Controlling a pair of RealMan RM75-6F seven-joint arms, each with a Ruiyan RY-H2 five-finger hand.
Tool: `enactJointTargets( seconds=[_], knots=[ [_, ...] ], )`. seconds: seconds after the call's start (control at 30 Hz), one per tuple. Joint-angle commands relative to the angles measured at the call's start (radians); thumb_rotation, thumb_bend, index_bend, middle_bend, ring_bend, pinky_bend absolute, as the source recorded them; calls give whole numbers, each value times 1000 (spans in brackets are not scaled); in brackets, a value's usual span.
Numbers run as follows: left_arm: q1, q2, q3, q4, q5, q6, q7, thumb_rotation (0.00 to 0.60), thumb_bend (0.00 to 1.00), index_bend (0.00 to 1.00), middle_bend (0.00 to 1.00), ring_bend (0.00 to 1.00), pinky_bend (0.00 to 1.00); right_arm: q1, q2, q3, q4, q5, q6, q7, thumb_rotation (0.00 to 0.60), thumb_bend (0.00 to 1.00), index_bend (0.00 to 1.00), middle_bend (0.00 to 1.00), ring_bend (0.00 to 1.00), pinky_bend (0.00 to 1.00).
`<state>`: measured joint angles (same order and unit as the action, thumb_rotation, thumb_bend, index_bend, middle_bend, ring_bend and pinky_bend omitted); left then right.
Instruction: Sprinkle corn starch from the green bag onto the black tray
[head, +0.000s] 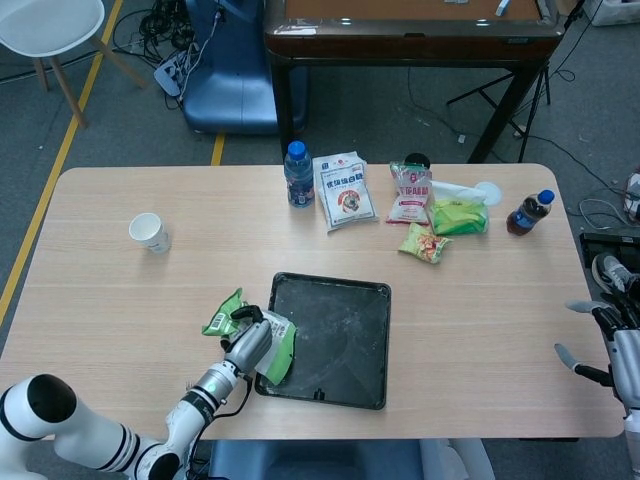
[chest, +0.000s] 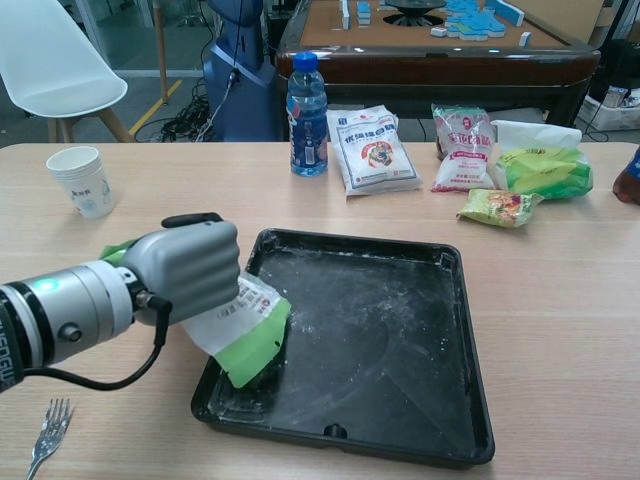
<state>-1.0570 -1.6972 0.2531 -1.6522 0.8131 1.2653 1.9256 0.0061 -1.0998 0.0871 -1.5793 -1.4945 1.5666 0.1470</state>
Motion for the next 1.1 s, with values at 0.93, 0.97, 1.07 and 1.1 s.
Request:
enactJointTargets(
  seconds=[0.93,0.97,1.07,1.1],
  knots=[
    [135,160,-132,16,288,-84,-815,600,453,462,631,616,652,-7,8,7,-12,2,11,-3,600,216,335,362,174,132],
    [144,163,-139,23,300,-82,-853,600,453,463,631,616,655,-6,9,7,-13,2,10,-5,600,216,335,362,174,132],
    [174,170,-157,46,335,-79,-979,600,452,463,631,616,665,-5,11,8,-19,2,8,-11,600,216,335,362,174,132],
    [187,171,-162,57,349,-81,-1032,600,452,463,630,616,666,-4,12,8,-21,1,8,-13,600,216,335,362,174,132]
  ],
)
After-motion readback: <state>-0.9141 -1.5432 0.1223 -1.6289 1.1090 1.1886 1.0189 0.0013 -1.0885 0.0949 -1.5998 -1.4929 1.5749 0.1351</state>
